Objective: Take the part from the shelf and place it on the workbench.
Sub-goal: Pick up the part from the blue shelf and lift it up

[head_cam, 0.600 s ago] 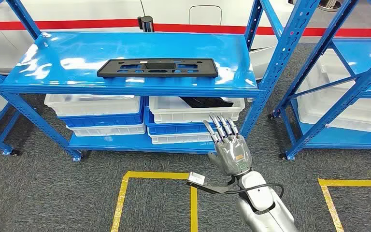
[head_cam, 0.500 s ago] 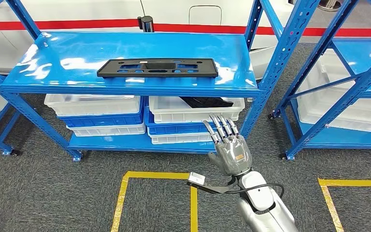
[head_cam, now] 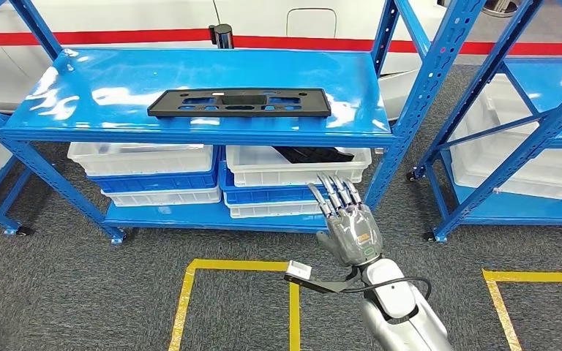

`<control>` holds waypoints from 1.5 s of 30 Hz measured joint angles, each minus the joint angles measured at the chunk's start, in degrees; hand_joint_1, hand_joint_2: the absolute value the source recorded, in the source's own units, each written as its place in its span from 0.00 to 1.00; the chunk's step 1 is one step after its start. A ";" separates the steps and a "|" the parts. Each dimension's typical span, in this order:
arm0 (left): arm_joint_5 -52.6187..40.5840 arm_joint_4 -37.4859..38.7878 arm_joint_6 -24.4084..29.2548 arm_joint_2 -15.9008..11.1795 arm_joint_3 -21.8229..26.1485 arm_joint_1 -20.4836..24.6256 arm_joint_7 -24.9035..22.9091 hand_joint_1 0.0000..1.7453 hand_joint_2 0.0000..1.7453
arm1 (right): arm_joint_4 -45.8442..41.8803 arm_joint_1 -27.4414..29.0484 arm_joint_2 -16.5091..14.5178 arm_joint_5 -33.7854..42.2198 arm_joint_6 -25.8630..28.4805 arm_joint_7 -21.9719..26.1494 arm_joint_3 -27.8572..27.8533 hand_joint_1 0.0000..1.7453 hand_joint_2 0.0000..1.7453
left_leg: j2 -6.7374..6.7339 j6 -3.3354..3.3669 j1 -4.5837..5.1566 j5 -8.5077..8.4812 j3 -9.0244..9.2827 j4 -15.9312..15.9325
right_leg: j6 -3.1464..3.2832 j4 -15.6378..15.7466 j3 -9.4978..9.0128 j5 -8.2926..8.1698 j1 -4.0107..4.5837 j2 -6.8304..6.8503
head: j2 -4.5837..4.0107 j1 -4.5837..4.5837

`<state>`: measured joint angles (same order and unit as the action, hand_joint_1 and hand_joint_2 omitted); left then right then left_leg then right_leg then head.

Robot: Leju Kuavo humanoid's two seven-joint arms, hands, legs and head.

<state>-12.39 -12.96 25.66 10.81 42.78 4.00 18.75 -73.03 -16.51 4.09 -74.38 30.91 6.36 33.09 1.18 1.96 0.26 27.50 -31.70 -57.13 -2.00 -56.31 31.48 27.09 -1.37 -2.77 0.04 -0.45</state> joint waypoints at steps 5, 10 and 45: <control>-0.57 0.00 0.44 -0.23 -0.26 0.01 0.00 0.00 0.00 | 0.03 0.03 0.29 0.05 0.00 0.00 0.00 0.00 1.00 | -0.03 0.53 0.15 0.20 -0.20 -0.26 | -0.39 0.07 -0.12 -0.20 -0.33 -0.03 | 0.00 -0.01; -0.83 0.00 0.74 -0.26 -0.43 0.02 0.00 0.00 0.00 | 0.02 0.19 0.63 0.18 0.06 -0.04 -0.08 0.00 1.00 | -0.64 1.82 -0.44 -0.41 0.49 0.80 | -0.67 -4.39 1.87 1.94 0.21 1.31 | 0.00 0.22; -1.51 0.18 0.61 -0.74 -0.49 -0.12 -0.37 0.00 0.00 | -0.71 2.53 1.75 -0.78 0.13 -0.39 -0.56 0.00 1.00 | -1.20 1.75 -0.52 -2.28 -0.55 1.74 | 0.82 -16.05 7.12 7.86 0.92 2.08 | 0.00 0.29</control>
<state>-13.90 -12.78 26.27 10.08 42.30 3.88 18.39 -73.74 -13.98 5.84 -75.15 31.04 5.97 32.53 -0.02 3.71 -0.25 25.22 -32.25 -55.39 -1.18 -72.36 38.60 34.95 -0.45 -0.69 0.04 -0.16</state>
